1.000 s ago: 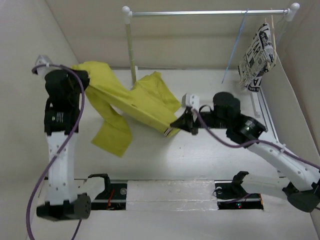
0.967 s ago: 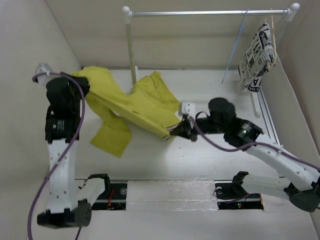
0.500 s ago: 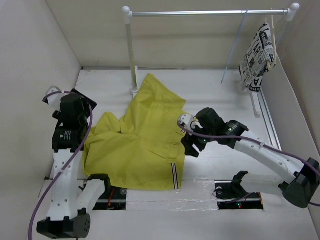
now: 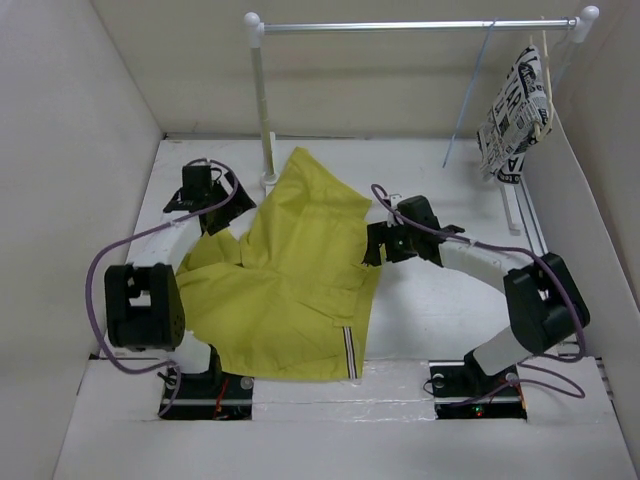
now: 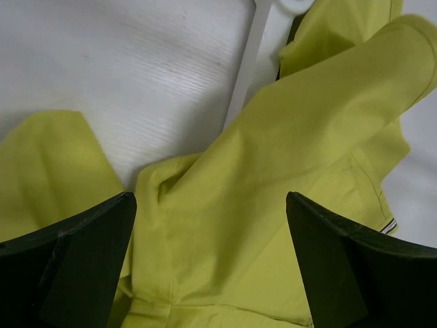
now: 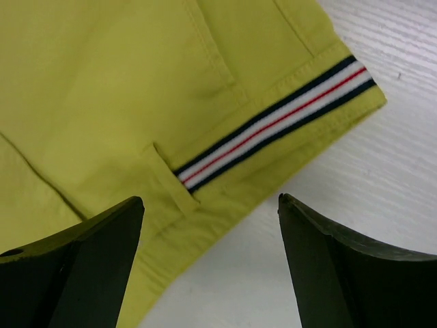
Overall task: Place the trousers on the hanger
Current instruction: Flatten out the trousers at the center of the board.
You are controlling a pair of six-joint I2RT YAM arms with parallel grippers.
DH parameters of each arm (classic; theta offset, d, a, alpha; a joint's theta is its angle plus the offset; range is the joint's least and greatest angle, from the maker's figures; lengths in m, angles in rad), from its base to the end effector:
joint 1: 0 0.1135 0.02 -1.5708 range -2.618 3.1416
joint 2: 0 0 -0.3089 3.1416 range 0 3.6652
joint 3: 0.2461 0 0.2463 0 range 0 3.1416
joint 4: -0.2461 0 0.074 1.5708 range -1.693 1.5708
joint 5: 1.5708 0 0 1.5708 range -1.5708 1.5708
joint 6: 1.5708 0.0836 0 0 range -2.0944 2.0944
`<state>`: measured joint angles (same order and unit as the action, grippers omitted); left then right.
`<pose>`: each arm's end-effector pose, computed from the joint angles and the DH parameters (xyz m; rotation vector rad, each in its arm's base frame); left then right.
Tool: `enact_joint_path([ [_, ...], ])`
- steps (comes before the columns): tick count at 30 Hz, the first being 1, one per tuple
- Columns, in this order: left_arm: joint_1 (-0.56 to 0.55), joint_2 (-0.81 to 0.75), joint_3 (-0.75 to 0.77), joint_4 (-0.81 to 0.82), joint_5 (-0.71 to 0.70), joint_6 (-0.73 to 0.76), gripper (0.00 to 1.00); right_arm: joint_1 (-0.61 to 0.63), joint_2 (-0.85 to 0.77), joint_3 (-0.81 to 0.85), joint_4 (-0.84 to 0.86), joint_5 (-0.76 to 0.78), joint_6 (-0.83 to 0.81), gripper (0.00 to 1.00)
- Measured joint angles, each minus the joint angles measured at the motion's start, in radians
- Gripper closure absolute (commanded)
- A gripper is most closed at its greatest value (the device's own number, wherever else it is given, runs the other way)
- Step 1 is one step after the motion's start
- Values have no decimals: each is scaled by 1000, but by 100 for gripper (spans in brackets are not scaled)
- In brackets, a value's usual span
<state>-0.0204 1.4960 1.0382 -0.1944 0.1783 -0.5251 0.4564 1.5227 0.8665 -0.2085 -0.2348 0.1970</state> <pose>0.3615 -0.0222 0.2749 -0.4664 2.2081 -0.4945 0.2893 0.1637 0.2057 -0.4287 2.4512 0.5717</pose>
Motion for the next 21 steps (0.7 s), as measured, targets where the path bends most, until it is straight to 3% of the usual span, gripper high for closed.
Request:
enact_joint_path([
  [8,-33,209,42,56,123,6,17,48,116,-29,201,48,220,23],
  [12,-59,198,39,71,130,9,19,77,122,-34,232,118,291,25],
  [16,-63,159,20,70,127,12,18,90,118,-38,237,182,325,17],
  [21,-63,52,-15,63,52,8,17,101,38,-39,121,283,306,15],
])
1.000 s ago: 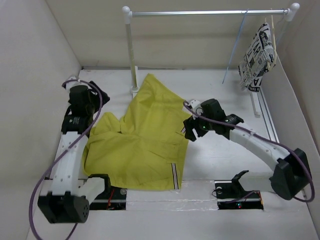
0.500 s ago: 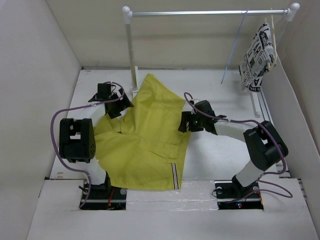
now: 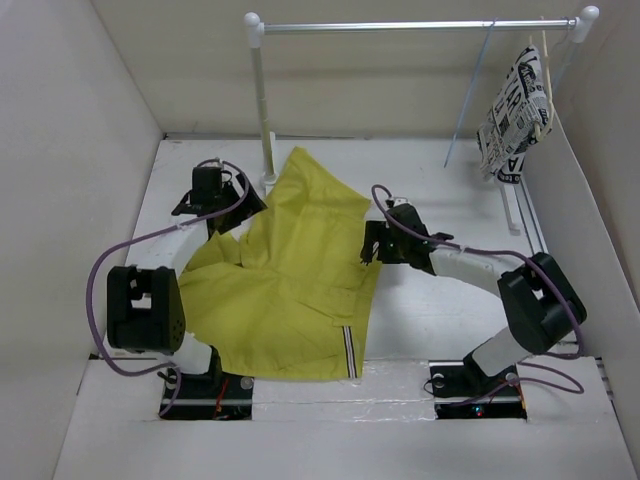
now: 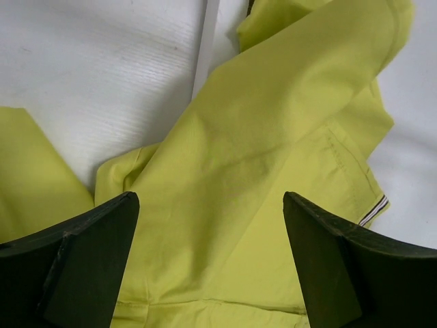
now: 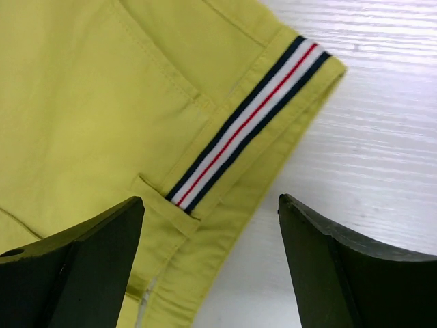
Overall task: Place the trousers on the hanger
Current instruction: Flatten out the trousers at the center of the board.
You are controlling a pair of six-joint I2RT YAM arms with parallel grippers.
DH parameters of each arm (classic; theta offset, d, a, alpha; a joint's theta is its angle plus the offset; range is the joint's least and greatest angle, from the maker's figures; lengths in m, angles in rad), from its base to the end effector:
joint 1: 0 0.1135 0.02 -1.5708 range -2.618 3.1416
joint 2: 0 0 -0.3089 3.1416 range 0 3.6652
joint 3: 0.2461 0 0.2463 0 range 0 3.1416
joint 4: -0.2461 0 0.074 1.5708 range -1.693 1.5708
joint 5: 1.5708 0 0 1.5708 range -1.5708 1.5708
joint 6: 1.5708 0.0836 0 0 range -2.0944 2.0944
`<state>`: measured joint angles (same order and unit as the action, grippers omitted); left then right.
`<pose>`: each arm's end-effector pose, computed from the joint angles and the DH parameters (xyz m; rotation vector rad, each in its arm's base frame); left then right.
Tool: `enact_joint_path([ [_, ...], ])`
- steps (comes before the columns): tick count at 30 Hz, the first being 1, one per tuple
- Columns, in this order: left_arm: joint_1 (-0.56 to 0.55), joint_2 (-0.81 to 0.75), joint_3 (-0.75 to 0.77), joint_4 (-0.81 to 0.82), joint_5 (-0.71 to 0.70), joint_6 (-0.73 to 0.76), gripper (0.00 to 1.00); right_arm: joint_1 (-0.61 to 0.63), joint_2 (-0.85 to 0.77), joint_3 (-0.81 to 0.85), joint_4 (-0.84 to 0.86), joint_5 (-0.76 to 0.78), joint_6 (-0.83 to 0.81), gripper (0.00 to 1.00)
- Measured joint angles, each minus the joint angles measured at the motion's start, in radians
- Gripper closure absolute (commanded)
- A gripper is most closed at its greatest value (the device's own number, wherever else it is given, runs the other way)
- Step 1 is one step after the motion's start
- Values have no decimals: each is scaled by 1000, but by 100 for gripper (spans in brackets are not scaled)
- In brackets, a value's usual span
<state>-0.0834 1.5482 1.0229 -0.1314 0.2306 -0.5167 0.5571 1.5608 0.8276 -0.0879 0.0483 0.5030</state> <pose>0.3700 -0.0501 0.2596 -0.3613 2.2422 -0.5804 0.2923 0.1773 0.1918 -0.0427 2.4363 0.4339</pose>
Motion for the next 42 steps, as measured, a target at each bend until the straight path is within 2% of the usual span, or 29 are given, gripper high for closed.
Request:
enact_joint_path([
  [3,-1,-84,-24,5,-23,-11,17,-5,6,25,-38,29,-18,17],
  [4,-1,-109,-31,9,-30,-13,17,-6,31,41,-47,35,-21,23],
  [6,-2,-146,-35,8,-48,-18,17,0,95,75,-56,41,-26,28],
  [9,-3,-181,-35,8,-79,-18,17,17,145,116,-47,49,-25,63],
  [10,-3,-192,-35,7,-88,-17,17,20,157,119,-46,59,-24,92],
  [11,-3,-200,-35,6,-97,-14,17,20,161,122,-44,66,-19,100],
  [15,-9,-232,-35,-10,-139,1,19,4,134,106,-47,81,8,100],
  [19,-61,-280,-35,-27,-253,39,19,-72,-52,40,-129,88,-13,100],
  [25,-201,-271,58,-50,-340,92,18,-366,-414,26,-261,170,-128,100],
  [28,-275,-203,122,-50,-366,106,17,-489,-511,-15,-302,216,-175,100],
  [30,-316,-140,150,-37,-358,100,17,-526,-542,-53,-328,224,-199,100],
  [36,-345,89,180,-29,-280,25,16,-531,-543,-92,-377,217,-246,100],
  [42,-340,305,315,1,-188,-72,18,-531,-554,-91,-381,182,-284,100],
])
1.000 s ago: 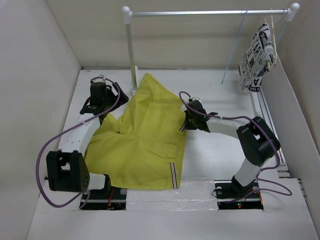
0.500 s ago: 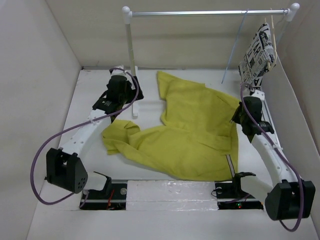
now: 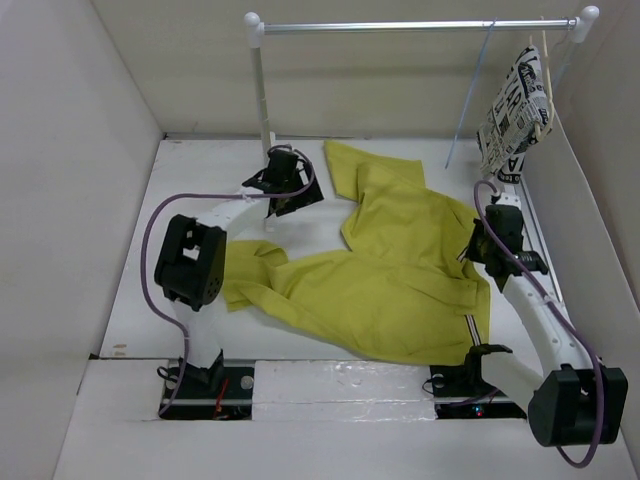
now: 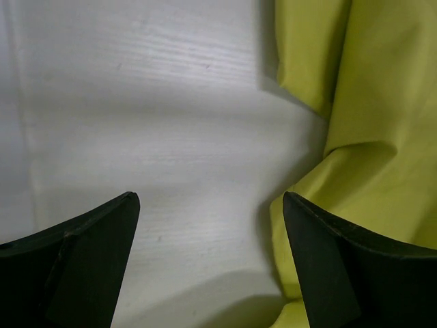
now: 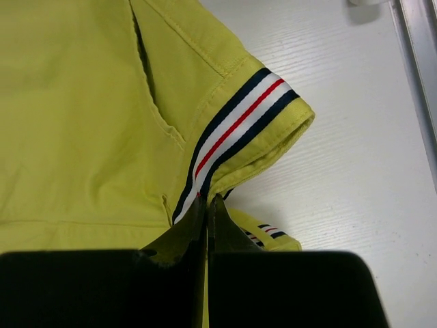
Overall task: Place the trousers on the hanger
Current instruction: Flatten out the trousers at the center of the board.
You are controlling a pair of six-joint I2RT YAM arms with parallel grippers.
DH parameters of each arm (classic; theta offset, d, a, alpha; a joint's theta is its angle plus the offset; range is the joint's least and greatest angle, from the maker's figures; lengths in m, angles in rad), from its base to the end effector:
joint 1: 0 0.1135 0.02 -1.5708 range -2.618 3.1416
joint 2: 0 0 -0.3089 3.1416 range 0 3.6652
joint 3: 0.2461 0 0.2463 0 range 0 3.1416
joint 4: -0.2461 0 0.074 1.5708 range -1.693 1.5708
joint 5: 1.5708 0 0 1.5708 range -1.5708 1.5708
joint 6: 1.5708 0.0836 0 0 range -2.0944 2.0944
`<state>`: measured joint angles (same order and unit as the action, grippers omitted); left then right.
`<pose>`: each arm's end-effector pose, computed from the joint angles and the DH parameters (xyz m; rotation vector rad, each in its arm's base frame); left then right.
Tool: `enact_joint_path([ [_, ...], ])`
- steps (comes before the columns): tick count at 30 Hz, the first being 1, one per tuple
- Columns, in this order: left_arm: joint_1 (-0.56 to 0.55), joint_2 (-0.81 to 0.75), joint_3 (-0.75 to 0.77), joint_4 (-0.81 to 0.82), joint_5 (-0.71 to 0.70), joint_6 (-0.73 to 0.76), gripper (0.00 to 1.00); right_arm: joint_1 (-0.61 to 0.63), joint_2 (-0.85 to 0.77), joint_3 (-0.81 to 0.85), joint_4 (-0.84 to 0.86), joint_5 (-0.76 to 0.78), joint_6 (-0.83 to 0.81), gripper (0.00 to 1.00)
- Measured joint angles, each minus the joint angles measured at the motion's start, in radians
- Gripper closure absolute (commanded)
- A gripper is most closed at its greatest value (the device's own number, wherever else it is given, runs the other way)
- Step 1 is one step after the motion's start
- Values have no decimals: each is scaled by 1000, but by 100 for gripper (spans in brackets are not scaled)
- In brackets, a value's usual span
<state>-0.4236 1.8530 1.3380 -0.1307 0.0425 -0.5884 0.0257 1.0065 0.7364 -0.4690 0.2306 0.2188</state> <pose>0.4263 -0.1961 0.2500 -0.1638 2.2779 -0.5944 0.2163 -0.0136 0.2639 0.3369 2.2650 -0.1397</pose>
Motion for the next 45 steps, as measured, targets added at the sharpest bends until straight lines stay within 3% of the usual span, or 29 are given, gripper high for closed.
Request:
enact_joint_path([
  [8,-66,319,365,12,3,-80,26,0,-77,-51,3,-110,-21,100],
  [14,-138,588,699,-95,-95,-98,42,0,-120,-64,-10,-167,-33,100],
  [17,-143,608,746,-125,-125,-121,69,0,-130,-64,-23,-182,-43,100],
  [18,-140,610,748,-138,-134,-130,88,0,-135,-64,-25,-183,-47,100],
  [19,-135,613,748,-150,-143,-140,97,0,-139,-64,-27,-183,-50,100],
  [27,-90,568,665,-159,-238,-148,100,-3,-131,-46,-36,-173,-89,100],
  [32,-82,294,460,-203,-323,-93,100,-57,-98,3,-43,-156,-127,100],
  [41,-176,-486,273,-270,-593,-22,100,-202,46,37,8,-158,-132,100],
  [45,-156,-629,258,-357,-682,8,100,-225,146,58,49,-151,-109,100],
])
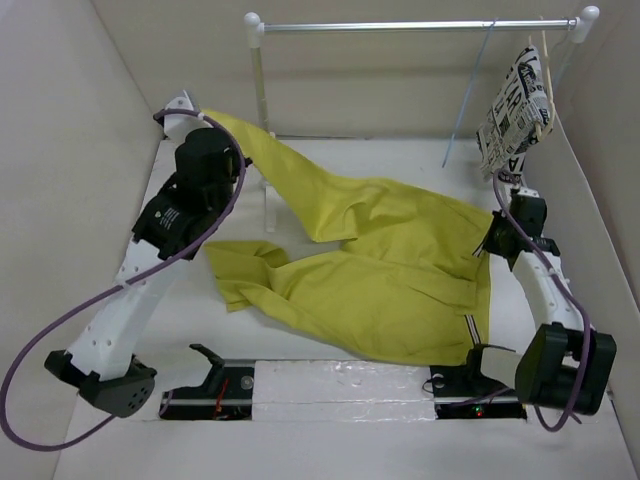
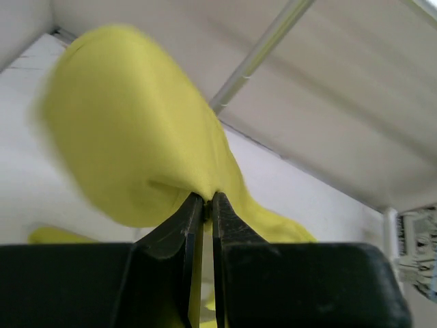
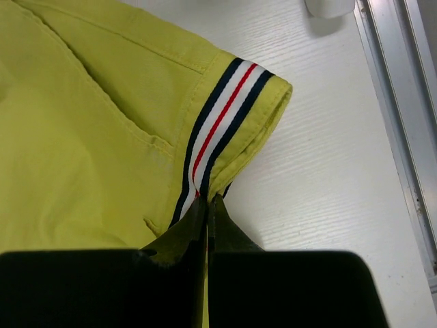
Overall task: Place the trousers on the hanger
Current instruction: Flatten out the trousers at the center of the board.
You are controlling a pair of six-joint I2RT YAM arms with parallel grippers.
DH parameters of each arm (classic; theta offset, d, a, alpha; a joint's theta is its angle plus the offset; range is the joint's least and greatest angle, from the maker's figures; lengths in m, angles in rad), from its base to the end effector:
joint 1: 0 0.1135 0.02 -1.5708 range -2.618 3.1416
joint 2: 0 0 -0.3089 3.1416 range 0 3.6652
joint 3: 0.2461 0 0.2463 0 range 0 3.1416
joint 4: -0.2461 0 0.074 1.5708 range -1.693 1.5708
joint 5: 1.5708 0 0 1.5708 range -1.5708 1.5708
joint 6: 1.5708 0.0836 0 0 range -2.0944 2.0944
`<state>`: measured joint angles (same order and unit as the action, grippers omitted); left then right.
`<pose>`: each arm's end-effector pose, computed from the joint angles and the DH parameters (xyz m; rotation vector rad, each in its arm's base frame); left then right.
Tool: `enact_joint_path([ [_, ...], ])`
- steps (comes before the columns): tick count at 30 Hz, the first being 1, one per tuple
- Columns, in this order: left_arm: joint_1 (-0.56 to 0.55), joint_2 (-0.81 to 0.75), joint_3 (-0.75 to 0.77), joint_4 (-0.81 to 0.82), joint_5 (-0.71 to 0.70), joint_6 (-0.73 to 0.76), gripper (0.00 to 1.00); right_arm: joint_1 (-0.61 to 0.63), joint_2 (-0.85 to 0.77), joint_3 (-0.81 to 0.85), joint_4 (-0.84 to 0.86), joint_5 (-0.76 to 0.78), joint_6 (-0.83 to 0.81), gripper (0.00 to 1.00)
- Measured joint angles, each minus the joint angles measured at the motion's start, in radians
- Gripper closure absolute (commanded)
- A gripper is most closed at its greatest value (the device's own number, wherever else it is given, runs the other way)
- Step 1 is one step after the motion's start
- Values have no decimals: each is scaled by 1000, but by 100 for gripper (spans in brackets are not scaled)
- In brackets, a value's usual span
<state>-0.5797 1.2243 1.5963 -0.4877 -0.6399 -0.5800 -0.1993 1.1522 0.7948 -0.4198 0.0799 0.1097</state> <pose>0.2415 -0.0984 0.5305 -0.4741 1.6061 -0.3385 0.2451 -0.0563 0.2580 0.4003 2.3147 -0.1379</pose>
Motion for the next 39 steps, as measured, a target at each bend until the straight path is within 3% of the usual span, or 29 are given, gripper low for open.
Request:
enact_joint_path([
  [3,5,22,-21,-42,-34,23,100,-26,82,30,32,2,13,100],
  [9,73,279,-127,-77,-2,13,100,-110,274,145,43,-7,27,97],
  [11,152,326,-203,-65,51,8,100,-127,327,192,35,-9,29,88],
  [14,294,331,-287,-65,86,3,100,-142,359,221,43,-13,38,55],
  [15,332,328,-295,-63,86,2,96,-148,356,221,43,-19,37,40],
  [17,369,322,-295,-57,90,0,94,-153,340,221,42,-40,40,34],
  [19,371,313,-296,-45,102,-5,100,-143,309,221,39,-56,39,34],
  [21,363,304,-301,-25,120,-3,100,-105,256,217,40,-74,39,35],
  [25,354,298,-283,-24,148,20,100,87,89,134,97,-119,32,37],
  [28,351,299,-174,-64,154,64,100,224,-13,24,127,-173,21,36],
  [33,319,298,77,-88,69,149,100,239,-37,-156,121,-195,18,28],
  [35,304,276,76,-60,-1,171,91,233,-38,-202,110,-201,18,28],
  [36,304,256,39,-47,-31,181,79,232,-38,-216,107,-206,18,28],
  [39,368,224,-136,-24,-48,163,78,231,-44,-224,111,-227,21,30],
])
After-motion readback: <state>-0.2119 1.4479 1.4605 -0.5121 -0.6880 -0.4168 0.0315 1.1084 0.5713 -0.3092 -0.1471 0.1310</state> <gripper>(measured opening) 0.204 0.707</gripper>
